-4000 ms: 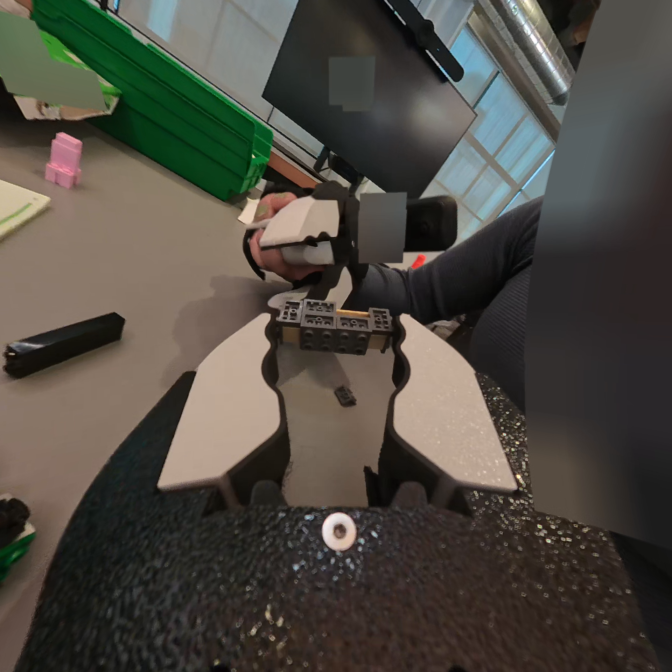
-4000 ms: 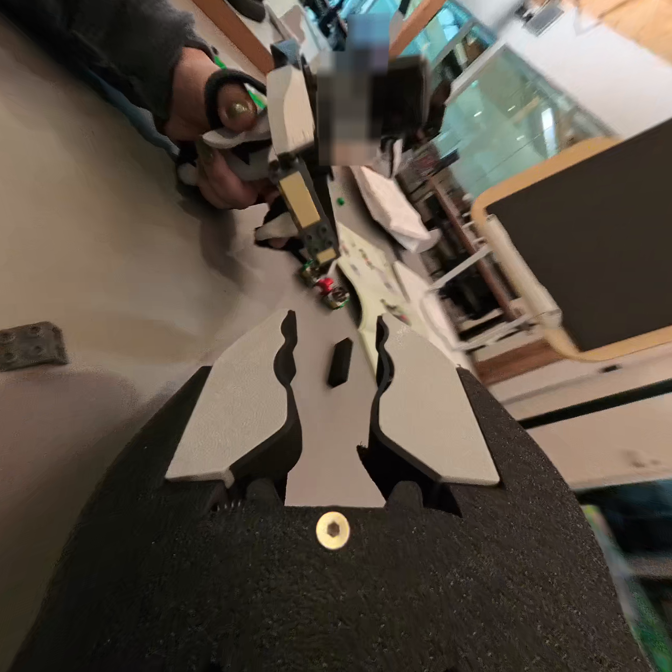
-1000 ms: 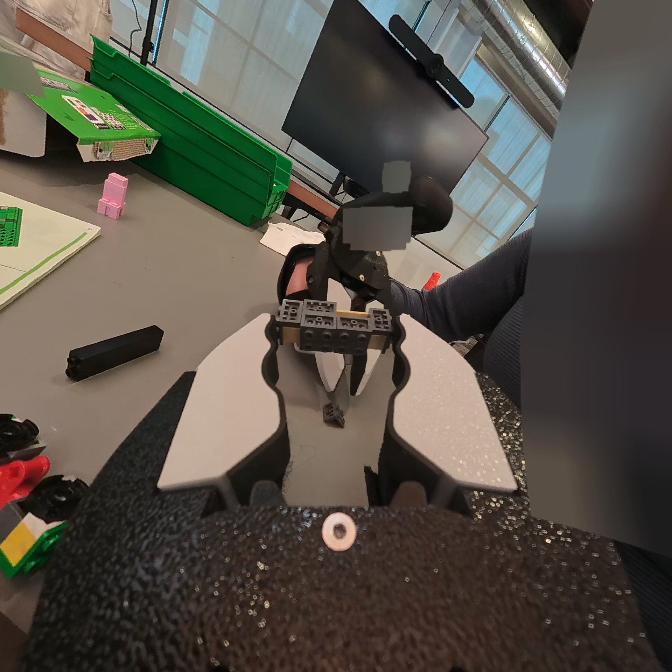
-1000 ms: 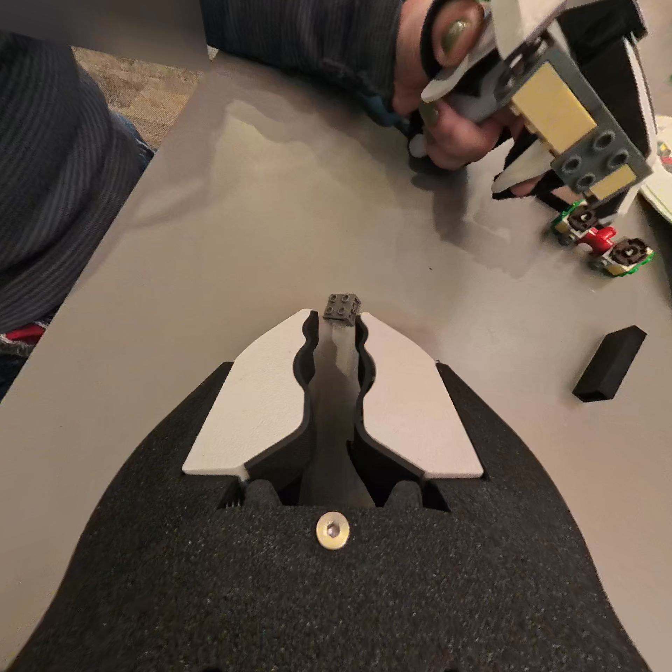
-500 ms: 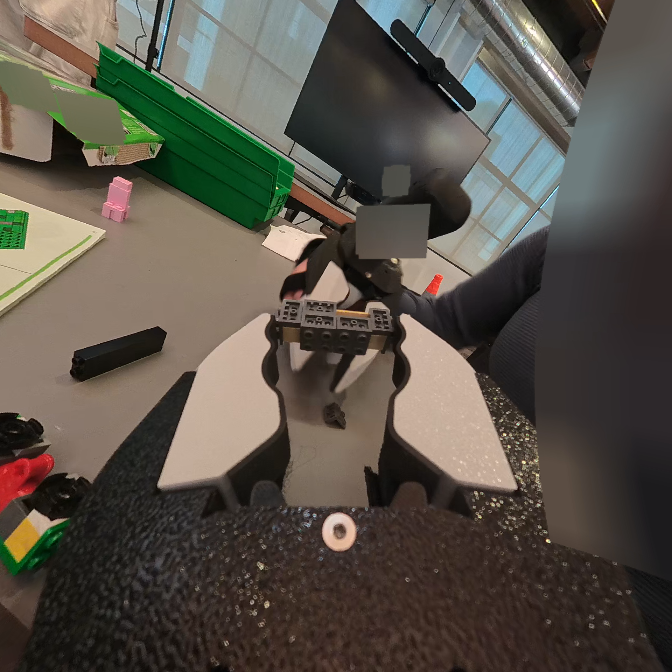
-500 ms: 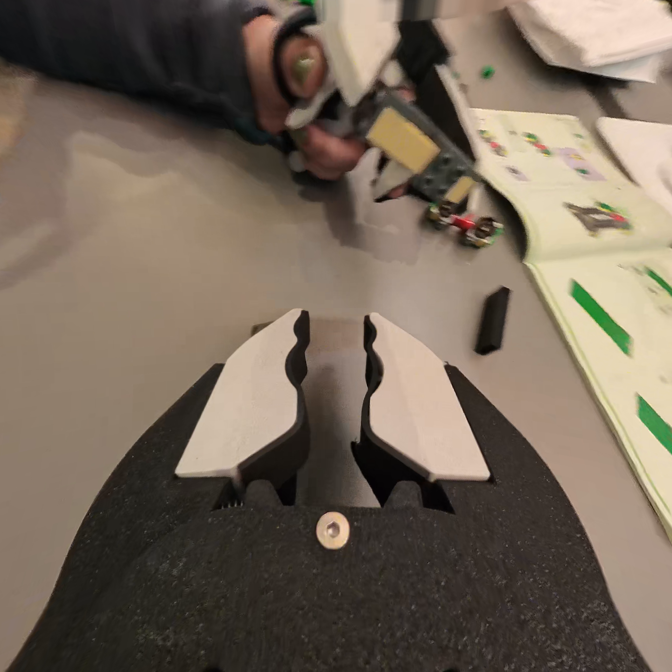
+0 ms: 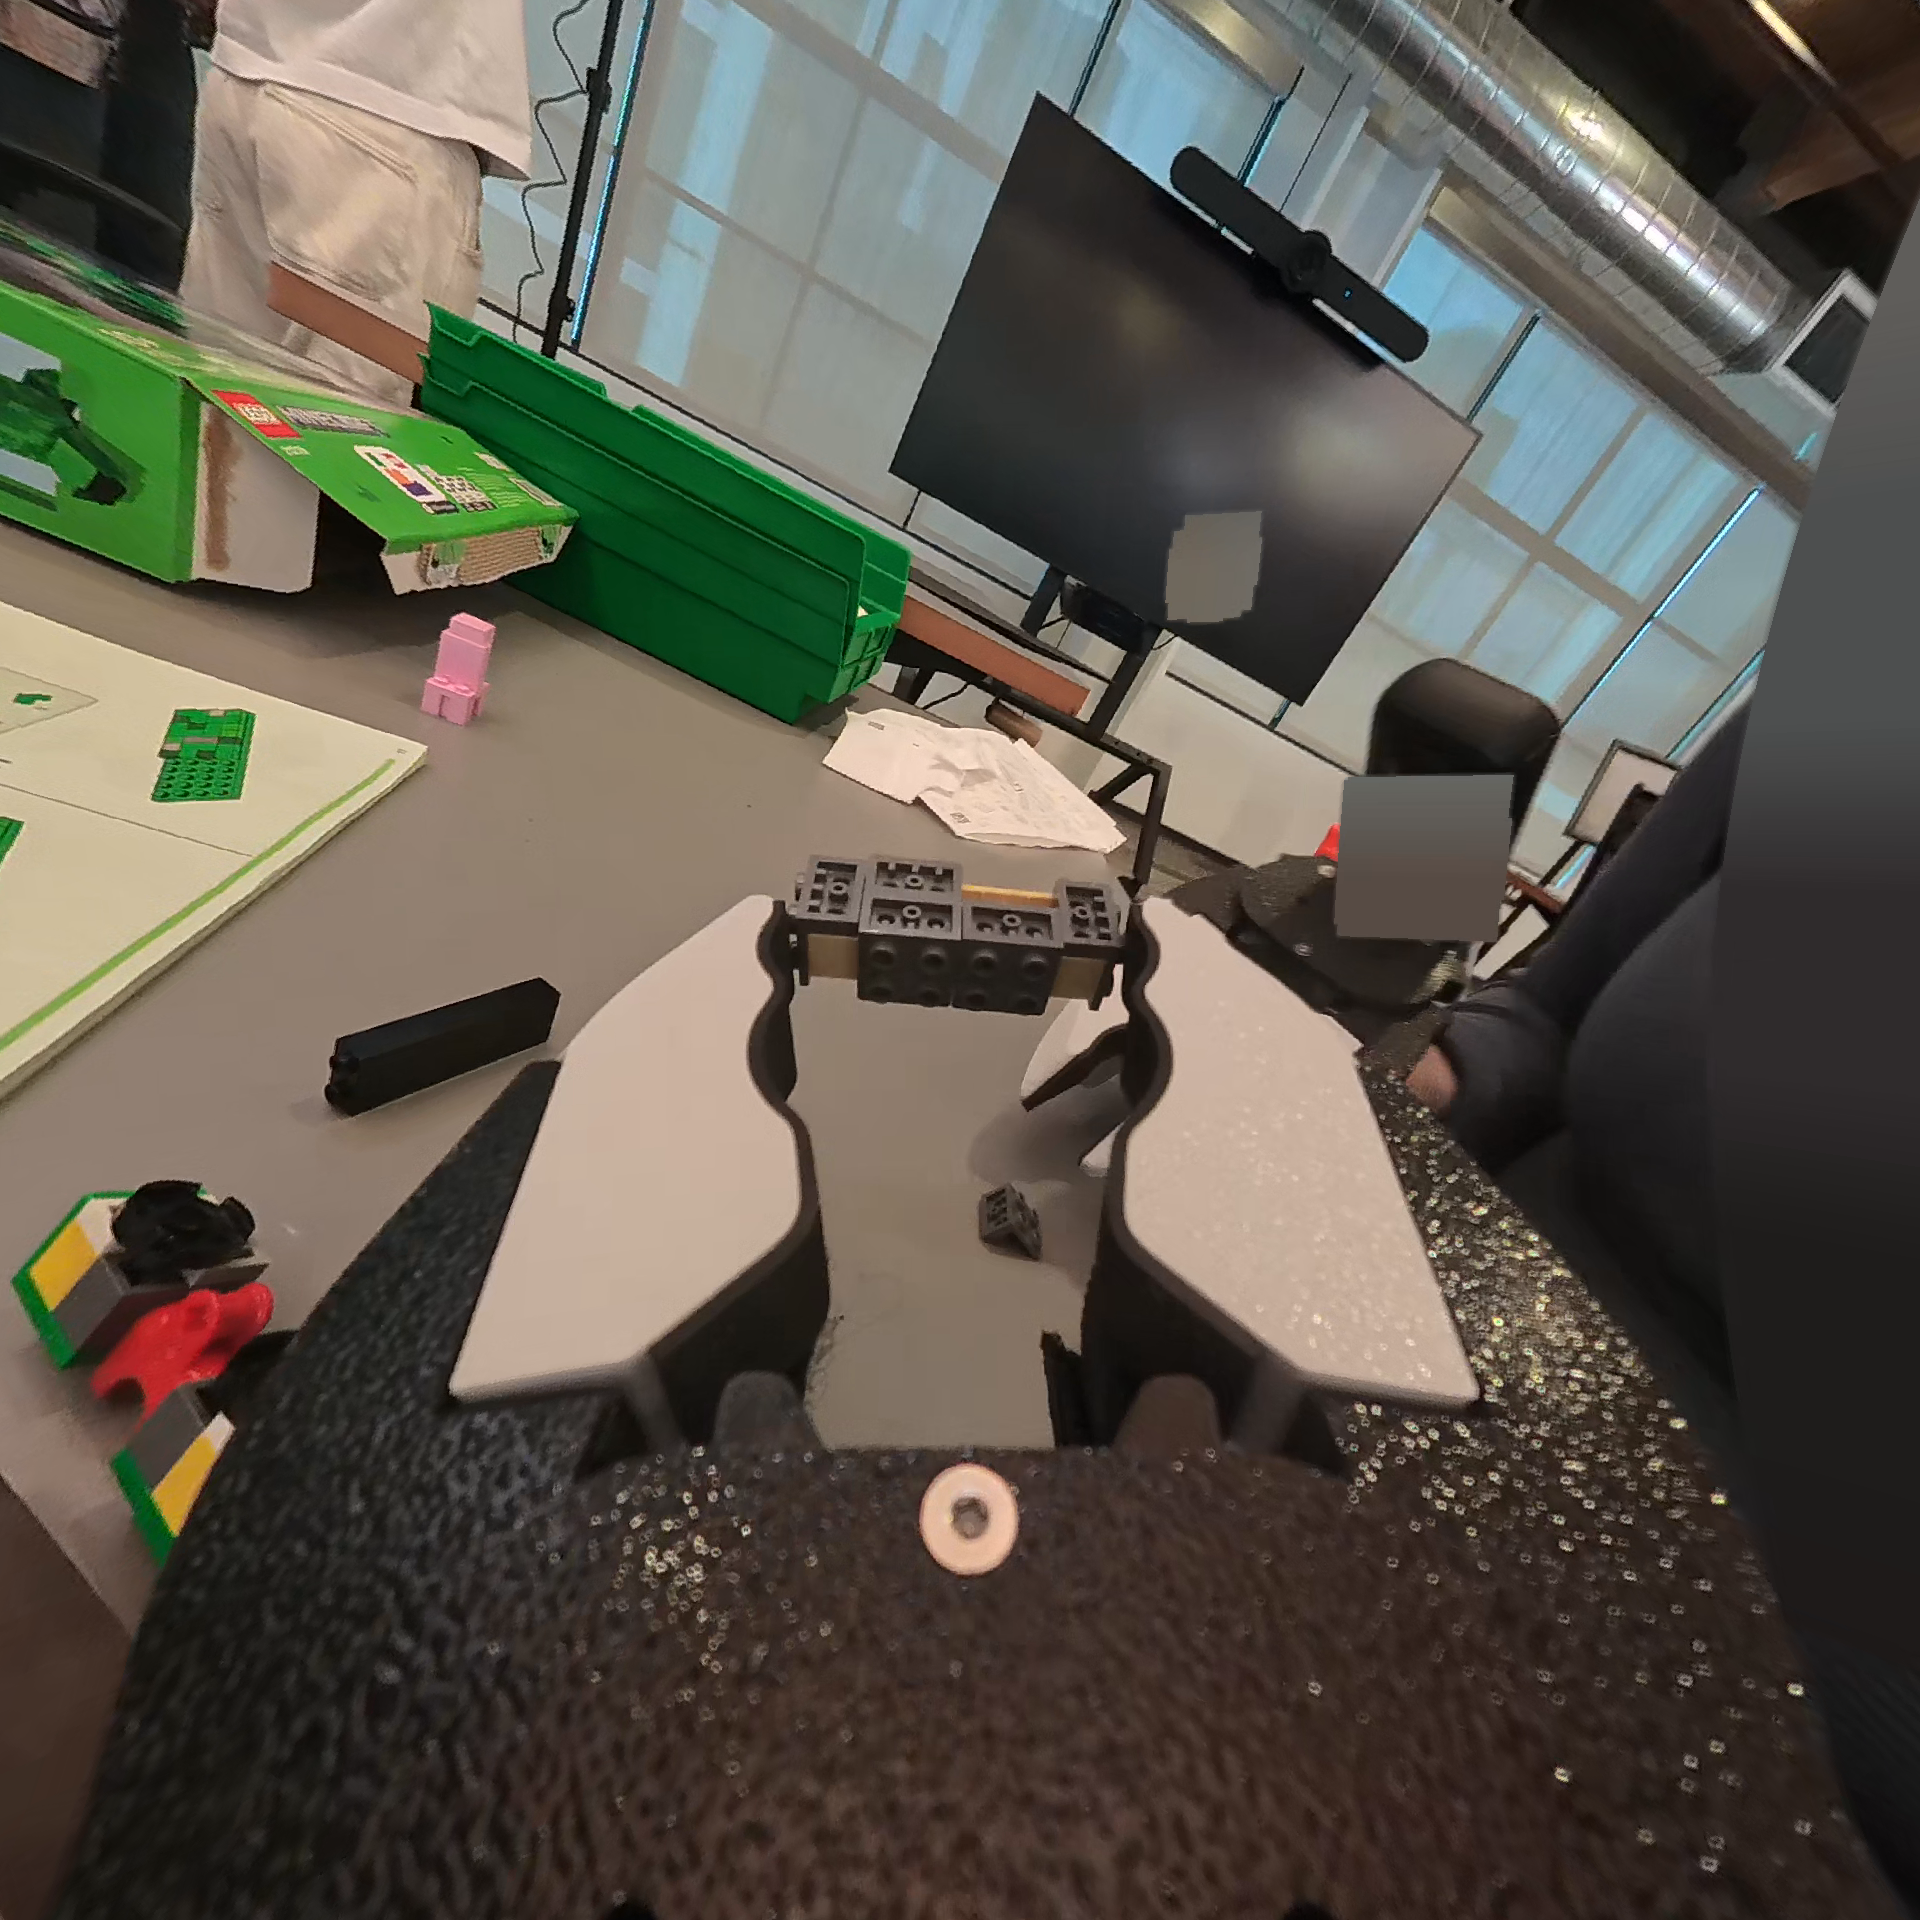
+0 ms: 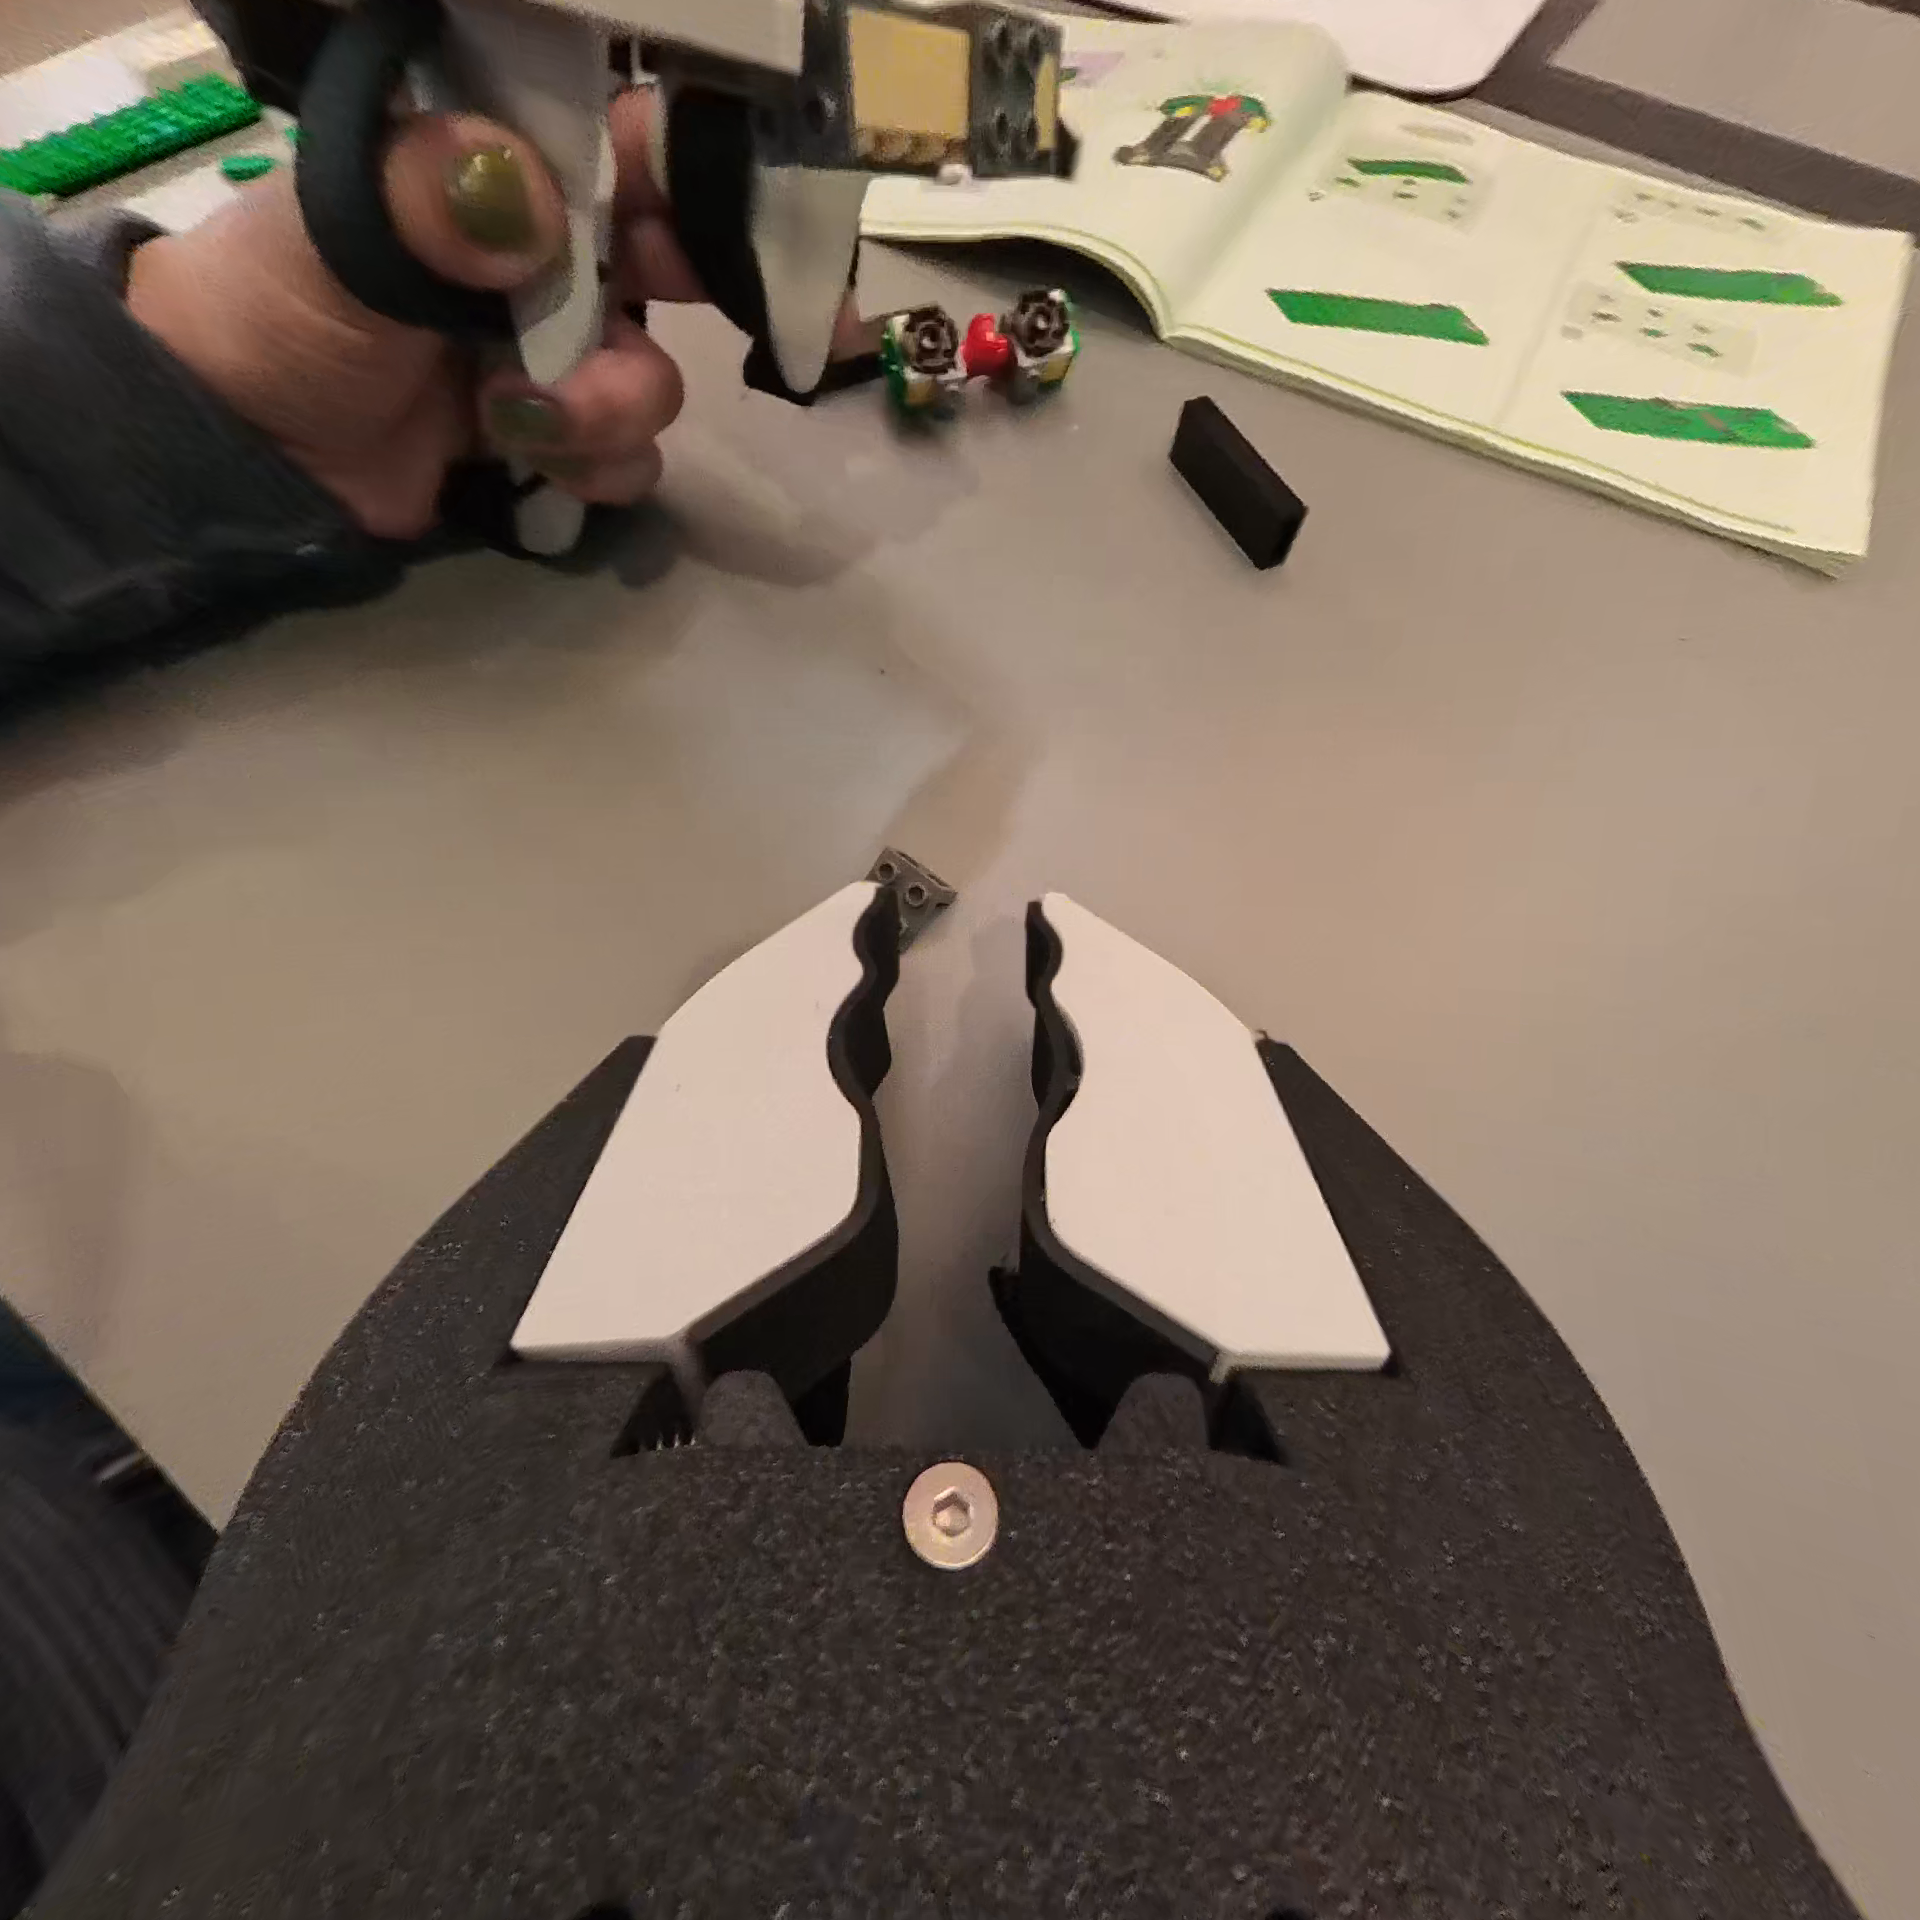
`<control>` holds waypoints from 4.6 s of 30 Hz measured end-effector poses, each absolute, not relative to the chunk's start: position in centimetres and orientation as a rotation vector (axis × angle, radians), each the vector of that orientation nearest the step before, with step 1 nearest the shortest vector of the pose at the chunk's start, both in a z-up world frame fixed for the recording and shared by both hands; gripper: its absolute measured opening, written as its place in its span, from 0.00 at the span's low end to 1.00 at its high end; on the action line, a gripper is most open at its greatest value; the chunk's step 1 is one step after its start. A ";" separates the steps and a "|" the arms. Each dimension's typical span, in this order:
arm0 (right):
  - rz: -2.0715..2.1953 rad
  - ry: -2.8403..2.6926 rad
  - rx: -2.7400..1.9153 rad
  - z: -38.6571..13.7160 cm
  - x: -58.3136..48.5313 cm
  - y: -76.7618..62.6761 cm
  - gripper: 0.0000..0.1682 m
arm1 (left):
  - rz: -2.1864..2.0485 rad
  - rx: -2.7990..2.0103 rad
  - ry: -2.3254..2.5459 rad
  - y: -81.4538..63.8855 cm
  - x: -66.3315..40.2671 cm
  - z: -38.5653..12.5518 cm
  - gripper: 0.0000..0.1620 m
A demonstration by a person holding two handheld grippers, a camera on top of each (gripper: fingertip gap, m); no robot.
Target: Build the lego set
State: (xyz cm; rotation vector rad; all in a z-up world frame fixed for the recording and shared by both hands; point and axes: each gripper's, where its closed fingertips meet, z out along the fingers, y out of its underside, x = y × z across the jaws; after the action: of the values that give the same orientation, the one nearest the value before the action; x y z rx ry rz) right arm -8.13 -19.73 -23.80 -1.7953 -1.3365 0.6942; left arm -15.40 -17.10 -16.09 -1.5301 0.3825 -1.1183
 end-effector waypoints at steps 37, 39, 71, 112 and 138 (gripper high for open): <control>0.682 -1.302 -2.056 -25.3 -6.4 -21.6 0.17 | -1.130 -1.523 0.391 -17.3 -15.3 -16.0 0.38; 0.672 -1.317 -2.067 -25.7 -6.7 -21.4 0.19 | -1.131 -1.523 0.393 -17.3 -15.3 -16.0 0.38; 0.525 -1.259 -2.042 -26.1 -8.1 -18.1 0.20 | -1.150 -1.518 0.379 -17.2 -15.4 -16.0 0.37; 0.591 -1.437 -1.871 -25.6 -10.1 -19.7 0.17 | -1.162 -1.522 0.379 -17.3 -15.4 -16.0 0.38; 0.372 -1.702 -1.599 -25.7 -12.4 -16.7 0.00 | -1.169 -1.531 0.382 -17.3 -15.2 -16.1 0.38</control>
State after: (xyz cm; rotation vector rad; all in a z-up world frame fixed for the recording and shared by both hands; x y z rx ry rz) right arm -12.36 -16.72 -25.71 -1.5995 -1.7025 0.3717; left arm -15.23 -17.28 -16.10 -1.5310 0.3819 -1.1687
